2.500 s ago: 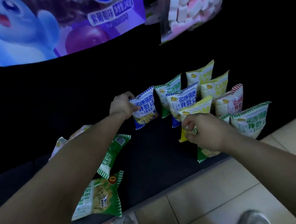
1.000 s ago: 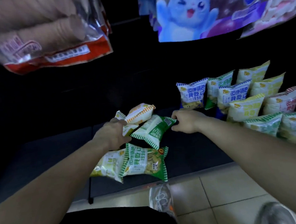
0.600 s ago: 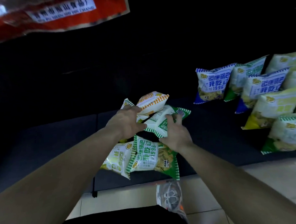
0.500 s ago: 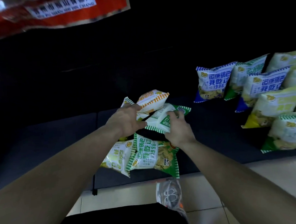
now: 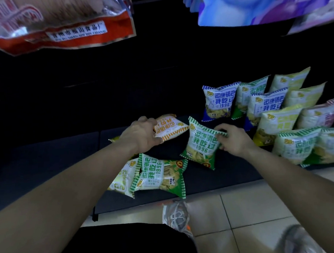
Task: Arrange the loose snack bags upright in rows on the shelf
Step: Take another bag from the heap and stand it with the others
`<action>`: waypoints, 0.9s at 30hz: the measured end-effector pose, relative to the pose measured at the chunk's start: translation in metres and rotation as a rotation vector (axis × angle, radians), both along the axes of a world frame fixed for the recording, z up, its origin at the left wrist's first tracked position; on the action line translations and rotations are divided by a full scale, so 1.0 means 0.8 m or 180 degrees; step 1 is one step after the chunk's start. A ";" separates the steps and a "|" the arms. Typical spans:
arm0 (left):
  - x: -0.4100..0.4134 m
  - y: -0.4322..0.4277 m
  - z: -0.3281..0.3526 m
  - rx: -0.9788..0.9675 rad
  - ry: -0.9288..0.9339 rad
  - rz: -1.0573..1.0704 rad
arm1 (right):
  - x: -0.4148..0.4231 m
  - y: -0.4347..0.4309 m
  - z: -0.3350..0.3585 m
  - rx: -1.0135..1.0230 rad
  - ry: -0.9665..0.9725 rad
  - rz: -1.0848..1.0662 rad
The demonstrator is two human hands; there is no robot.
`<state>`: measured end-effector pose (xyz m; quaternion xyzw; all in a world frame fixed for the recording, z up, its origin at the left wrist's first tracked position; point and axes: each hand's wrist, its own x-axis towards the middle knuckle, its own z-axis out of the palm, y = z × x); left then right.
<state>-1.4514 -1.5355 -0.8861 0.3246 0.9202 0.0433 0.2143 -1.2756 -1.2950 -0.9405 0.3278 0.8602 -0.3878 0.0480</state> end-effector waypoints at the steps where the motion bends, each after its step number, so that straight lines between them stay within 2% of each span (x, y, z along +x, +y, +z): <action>1: 0.000 0.001 -0.001 -0.0006 -0.0004 0.0003 | 0.003 0.002 -0.004 0.0035 -0.0009 -0.0024; 10: 0.003 0.021 0.003 0.0042 0.0066 -0.0152 | -0.004 -0.002 -0.002 0.0237 -0.0133 0.0126; 16: 0.041 0.062 0.034 0.0716 -0.0013 -0.0557 | 0.020 0.004 0.080 0.0775 -0.0171 0.0713; 22: 0.108 0.117 0.071 0.0740 -0.0254 -0.1144 | 0.078 0.020 0.163 0.0754 0.0060 0.0891; 27: 0.141 0.149 0.078 0.0708 0.0154 -0.0975 | 0.135 0.050 0.161 0.0868 0.0270 0.0614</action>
